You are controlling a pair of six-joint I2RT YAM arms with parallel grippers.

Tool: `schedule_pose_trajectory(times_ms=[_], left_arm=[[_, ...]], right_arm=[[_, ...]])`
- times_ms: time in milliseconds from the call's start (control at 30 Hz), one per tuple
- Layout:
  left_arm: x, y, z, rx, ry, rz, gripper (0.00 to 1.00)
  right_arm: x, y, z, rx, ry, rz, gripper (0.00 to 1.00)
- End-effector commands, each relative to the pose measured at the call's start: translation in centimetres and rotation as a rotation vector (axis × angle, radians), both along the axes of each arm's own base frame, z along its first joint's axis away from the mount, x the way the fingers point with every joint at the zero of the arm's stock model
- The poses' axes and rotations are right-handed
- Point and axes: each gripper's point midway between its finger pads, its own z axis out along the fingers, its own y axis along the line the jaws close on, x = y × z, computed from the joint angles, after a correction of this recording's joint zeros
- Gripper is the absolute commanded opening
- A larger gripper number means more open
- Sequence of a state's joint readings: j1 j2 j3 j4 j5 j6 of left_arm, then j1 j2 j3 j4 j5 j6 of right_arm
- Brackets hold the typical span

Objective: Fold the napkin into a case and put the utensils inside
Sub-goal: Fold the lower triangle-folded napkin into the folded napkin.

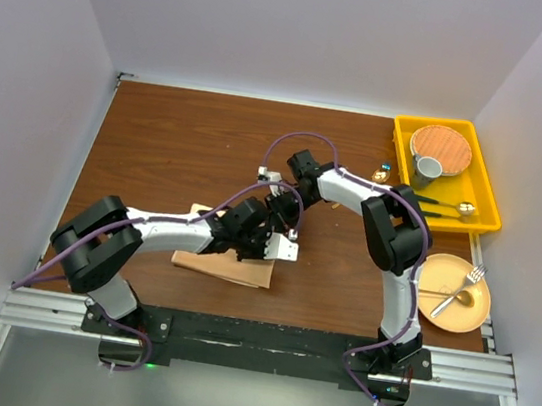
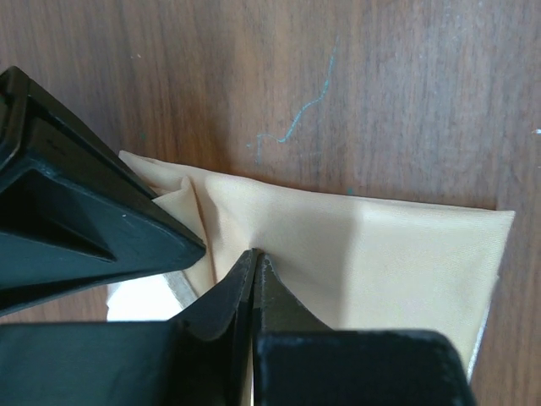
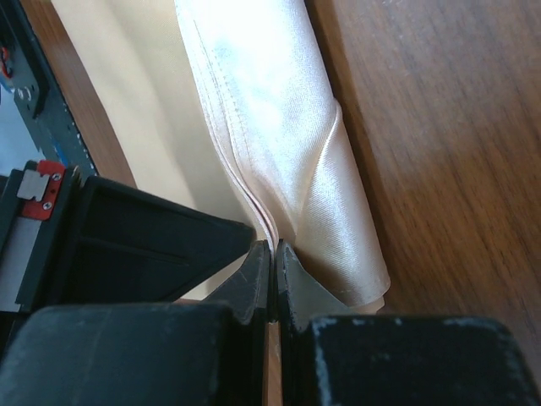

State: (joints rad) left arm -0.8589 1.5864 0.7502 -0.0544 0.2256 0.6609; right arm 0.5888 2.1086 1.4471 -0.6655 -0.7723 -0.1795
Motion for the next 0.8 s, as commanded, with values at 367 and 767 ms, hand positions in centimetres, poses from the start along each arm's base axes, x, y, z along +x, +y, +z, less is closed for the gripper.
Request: schedule_pose_trajectory(times_ms=[367, 767], left_arm=[[-2.5, 3.4, 4.9, -0.031, 0.12, -0.009, 0.09], [-2.2, 5.2, -1.2, 0.073, 0.196, 0.067, 0.06]], right_arm=[[3.2, -0.3, -2.0, -0.046, -0.061, -0.024, 0.0], [2.3, 0.8, 2.6, 0.036, -0.044, 0.018, 0.0]])
